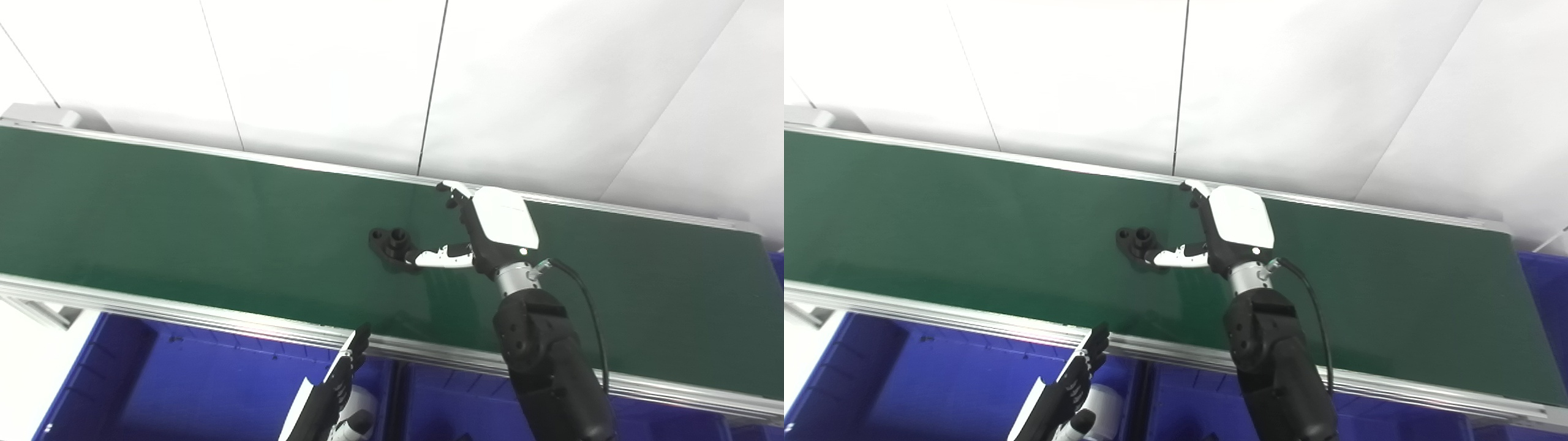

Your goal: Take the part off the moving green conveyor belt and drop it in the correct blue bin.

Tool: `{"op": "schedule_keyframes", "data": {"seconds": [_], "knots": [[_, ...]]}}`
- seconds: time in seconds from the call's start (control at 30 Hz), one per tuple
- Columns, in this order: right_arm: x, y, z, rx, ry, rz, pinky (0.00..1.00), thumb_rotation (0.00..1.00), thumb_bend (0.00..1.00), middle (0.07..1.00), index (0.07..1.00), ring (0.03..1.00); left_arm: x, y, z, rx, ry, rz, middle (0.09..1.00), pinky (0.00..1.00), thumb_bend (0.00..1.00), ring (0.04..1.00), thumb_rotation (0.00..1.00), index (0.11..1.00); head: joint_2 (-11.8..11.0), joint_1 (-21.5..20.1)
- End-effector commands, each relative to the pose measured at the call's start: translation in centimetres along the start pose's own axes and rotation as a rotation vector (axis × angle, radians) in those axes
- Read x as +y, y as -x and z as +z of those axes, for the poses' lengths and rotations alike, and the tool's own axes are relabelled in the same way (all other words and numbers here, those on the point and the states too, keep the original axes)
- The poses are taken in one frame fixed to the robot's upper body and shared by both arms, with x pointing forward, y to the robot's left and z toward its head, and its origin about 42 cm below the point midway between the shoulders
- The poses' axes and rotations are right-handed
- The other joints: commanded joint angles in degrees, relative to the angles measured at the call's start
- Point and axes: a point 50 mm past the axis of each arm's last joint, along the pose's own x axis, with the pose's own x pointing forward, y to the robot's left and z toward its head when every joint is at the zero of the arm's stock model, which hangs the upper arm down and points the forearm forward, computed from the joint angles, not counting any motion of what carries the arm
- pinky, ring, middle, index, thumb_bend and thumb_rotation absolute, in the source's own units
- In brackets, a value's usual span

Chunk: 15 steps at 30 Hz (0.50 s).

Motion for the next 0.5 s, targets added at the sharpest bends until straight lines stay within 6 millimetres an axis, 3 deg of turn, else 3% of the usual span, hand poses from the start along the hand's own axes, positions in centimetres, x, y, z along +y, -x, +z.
{"op": "schedule_keyframes", "data": {"seconds": [0.0, 0.23, 0.47], "knots": [[-1.6, -1.3, 1.3, -0.019, 0.011, -0.072, 0.45, 0.50, 0.90, 0.693, 0.777, 0.579, -0.2, 0.0, 1.2, -0.069, -0.001, -0.009, 1.000, 1.00, 0.86, 1.000, 0.83, 1.000, -0.07, -0.03], [-0.4, -3.1, 1.3, 0.018, 0.062, -0.017, 0.48, 0.52, 0.90, 0.725, 0.800, 0.613, -0.4, -0.2, 1.2, -0.075, -0.008, -0.021, 1.000, 1.00, 0.86, 1.000, 0.83, 1.000, -0.27, -0.19], [0.6, -3.4, 0.7, 0.033, 0.063, 0.024, 0.47, 0.51, 0.89, 0.690, 0.790, 0.585, -0.6, 0.0, 1.5, -0.077, -0.002, -0.016, 1.000, 1.00, 0.87, 1.000, 0.83, 1.000, 0.40, 0.04]]}}
